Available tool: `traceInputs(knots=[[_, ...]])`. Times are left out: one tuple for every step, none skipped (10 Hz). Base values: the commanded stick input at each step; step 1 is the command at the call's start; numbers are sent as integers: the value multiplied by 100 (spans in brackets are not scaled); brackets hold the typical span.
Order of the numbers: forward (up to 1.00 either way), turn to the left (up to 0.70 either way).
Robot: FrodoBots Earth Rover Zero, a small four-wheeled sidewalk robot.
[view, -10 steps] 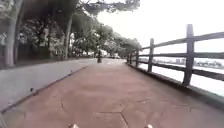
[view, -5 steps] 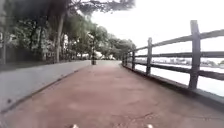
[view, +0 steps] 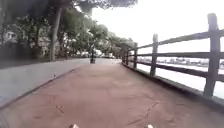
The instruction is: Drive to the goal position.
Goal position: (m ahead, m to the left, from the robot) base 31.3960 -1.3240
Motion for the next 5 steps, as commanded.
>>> traceInputs(knots=[[85, 0], [85, 0], [85, 0], [85, 0], [85, 0]])
